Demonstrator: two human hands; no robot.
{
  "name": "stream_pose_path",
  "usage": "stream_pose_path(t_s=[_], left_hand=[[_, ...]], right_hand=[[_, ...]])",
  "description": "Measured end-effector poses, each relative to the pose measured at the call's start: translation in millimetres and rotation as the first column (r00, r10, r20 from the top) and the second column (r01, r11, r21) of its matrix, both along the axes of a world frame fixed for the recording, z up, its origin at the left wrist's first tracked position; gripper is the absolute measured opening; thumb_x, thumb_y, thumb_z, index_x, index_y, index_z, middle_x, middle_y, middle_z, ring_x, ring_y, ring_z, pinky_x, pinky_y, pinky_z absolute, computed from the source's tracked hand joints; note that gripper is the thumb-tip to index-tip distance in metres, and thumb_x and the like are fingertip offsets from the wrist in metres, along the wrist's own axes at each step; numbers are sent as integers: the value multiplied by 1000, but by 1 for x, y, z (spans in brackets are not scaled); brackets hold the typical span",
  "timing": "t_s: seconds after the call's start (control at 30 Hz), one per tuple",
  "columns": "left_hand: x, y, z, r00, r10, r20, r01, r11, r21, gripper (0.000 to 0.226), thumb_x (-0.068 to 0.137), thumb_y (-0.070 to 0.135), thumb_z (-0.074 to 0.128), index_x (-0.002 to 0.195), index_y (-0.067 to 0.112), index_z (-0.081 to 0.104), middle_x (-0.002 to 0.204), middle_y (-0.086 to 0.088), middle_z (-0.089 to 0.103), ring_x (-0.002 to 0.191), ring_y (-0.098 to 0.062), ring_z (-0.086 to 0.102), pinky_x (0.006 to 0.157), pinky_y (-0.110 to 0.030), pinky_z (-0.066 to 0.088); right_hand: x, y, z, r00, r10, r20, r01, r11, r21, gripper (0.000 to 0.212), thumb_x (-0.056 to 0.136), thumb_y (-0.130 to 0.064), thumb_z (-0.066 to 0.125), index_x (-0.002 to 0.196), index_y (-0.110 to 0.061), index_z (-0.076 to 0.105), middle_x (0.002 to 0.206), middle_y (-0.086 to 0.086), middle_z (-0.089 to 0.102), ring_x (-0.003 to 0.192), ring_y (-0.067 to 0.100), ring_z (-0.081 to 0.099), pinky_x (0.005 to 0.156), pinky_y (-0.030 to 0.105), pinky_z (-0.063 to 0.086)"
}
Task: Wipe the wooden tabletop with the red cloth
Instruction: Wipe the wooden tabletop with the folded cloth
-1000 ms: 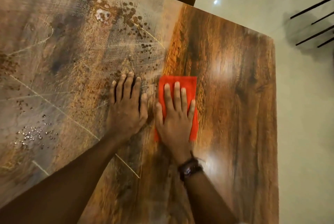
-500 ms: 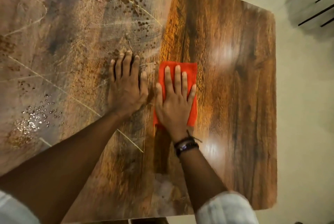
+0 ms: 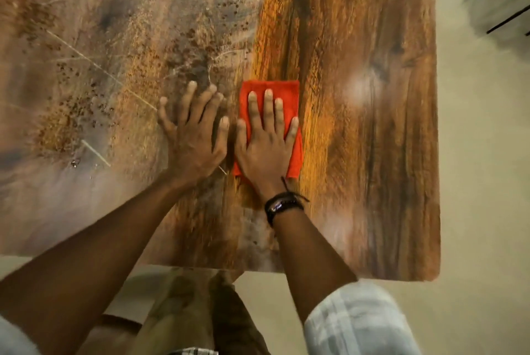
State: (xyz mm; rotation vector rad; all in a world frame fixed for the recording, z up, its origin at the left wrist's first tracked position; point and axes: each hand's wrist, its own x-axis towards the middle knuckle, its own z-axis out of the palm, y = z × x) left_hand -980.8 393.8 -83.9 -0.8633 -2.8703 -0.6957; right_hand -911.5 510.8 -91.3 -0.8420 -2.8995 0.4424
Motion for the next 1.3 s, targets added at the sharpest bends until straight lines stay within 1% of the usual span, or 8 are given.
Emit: stream_pose_path(t_s=[0.3,0.43,0.63,0.83,1.1,1.2,1.23,1.3], left_hand=[[89,-46,6,992,-75,100,78,997,-27,53,99,39,35,142,12,48,153,-5,42,147,-25,27,118,-54,14],[97,-50,2,984,-83,155,87,996,-18,58,98,41,36,148,11,38,156,-9,36,145,-26,27,117,-53,18],[99,-48,2,985,-82,149,89,995,-43,58,97,41,36,145,9,42,153,-11,39,141,-29,31,114,-53,21],[101,-47,4,978,-98,183,108,993,-46,56,97,38,38,145,12,41,153,-9,39,142,-28,30,115,-56,21],[94,-50,15,951,-104,292,63,987,146,56,98,43,34,145,13,43,153,-5,41,142,-21,34,120,-42,19],[65,-51,20,961,-129,246,91,983,161,55,98,42,35,143,11,46,150,-7,45,138,-19,34,120,-23,3],[51,-50,21,967,-133,217,101,983,153,55,99,41,35,142,11,47,148,-7,46,137,-18,33,119,-22,2],[20,-46,20,973,-126,192,103,987,121,54,99,41,33,142,11,47,147,-7,47,136,-21,34,119,-37,15]], right_hand=[[165,-65,0,997,55,50,-55,998,7,58,103,-46,34,159,-33,21,168,-5,13,155,15,5,123,57,10],[201,-23,1,999,-47,27,46,999,19,59,102,-48,30,158,-29,26,166,-2,18,155,17,9,122,58,10],[237,32,2,947,-320,31,319,947,45,63,101,-51,27,159,-26,23,168,5,14,155,28,10,122,60,9],[224,3,-2,928,-371,38,370,928,32,62,103,-48,26,160,-24,19,167,9,13,154,31,11,122,61,10],[180,-100,4,986,-165,29,164,986,28,60,103,-47,28,158,-25,25,167,7,17,154,28,14,122,57,10],[150,-137,1,998,-31,50,29,999,35,59,103,-48,30,159,-29,23,167,4,15,155,24,11,121,56,12],[140,-142,0,999,5,50,-6,1000,27,59,103,-48,32,158,-31,23,167,2,14,155,22,10,121,56,13],[113,-139,-1,998,42,44,-42,999,5,58,103,-47,33,158,-34,22,168,-1,12,155,19,7,121,56,13]])
